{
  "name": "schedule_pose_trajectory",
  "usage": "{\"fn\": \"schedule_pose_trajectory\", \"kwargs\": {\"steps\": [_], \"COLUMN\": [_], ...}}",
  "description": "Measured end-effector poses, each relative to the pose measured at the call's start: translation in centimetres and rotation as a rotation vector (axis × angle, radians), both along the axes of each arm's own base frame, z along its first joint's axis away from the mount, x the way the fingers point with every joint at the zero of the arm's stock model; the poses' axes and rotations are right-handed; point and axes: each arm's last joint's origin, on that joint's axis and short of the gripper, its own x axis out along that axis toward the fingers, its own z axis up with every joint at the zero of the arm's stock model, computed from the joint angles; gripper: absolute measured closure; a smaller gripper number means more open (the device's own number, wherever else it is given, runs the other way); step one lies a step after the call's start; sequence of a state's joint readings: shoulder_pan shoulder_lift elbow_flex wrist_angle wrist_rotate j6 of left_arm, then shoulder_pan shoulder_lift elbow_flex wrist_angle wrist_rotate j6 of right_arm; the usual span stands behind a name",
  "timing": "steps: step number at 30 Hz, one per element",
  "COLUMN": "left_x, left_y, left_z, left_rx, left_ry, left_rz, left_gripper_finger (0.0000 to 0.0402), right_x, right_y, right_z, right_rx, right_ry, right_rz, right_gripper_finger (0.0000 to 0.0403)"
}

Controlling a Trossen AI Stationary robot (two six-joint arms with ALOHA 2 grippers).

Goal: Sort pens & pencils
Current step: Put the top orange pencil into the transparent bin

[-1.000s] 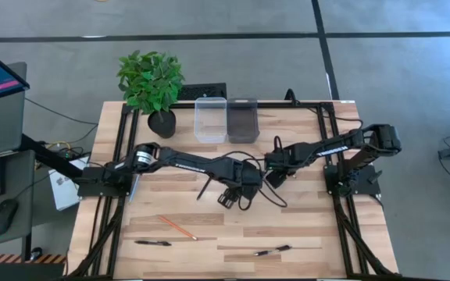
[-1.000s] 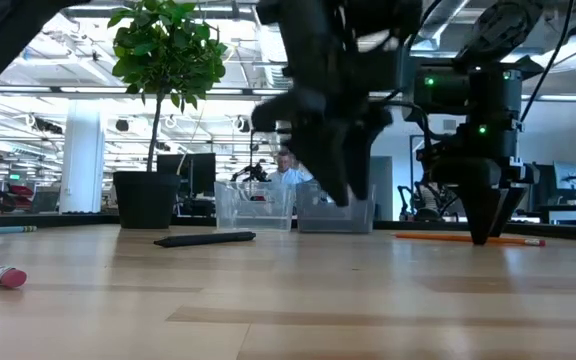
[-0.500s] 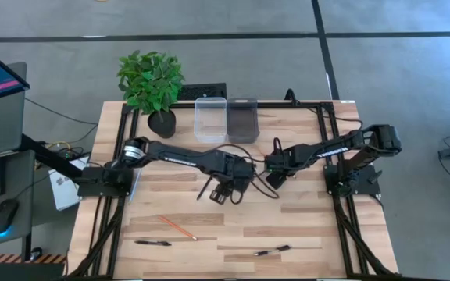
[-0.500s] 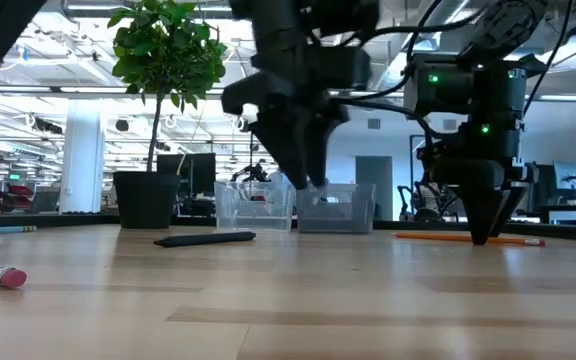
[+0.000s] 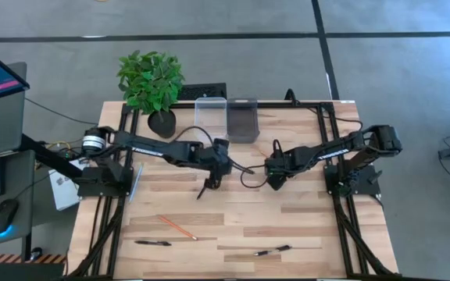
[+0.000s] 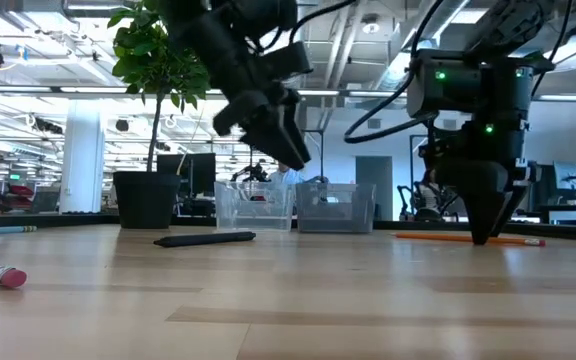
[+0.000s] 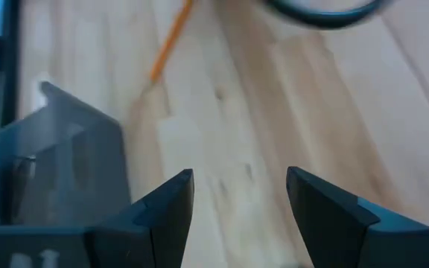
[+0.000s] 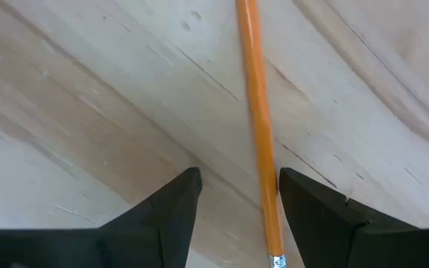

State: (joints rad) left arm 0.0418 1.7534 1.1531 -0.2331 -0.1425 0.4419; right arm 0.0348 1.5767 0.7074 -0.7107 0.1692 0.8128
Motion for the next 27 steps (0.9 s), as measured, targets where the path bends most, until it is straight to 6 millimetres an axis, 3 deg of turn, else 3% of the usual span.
{"fn": "schedule_pose_trajectory", "kwargs": {"steps": [8, 23, 27], "left_x": [-0.9, -1.4, -1.4], "left_y": [2.3, 2.4, 2.4], "left_z": [-1.0, -1.4, -1.4], "left_rx": [-0.044, -0.042, -0.045], "left_ry": [0.014, 0.076, 0.082], "left_rz": [0.111, 0.112, 0.118], "left_gripper_finger": [0.0194, 0.0194, 0.0194], "right_x": [-0.3, 0.5, 0.4], "right_y": [1.4, 2.5, 2.2], "right_z": [0.0, 0.1, 0.1], "right_rx": [-0.016, 0.033, 0.048], "right_ry": [-0.001, -0.059, -0.050], "right_rz": [-0.088, 0.029, -0.056], "right_gripper_finger": [0.0184, 0.0185, 0.0198]}}
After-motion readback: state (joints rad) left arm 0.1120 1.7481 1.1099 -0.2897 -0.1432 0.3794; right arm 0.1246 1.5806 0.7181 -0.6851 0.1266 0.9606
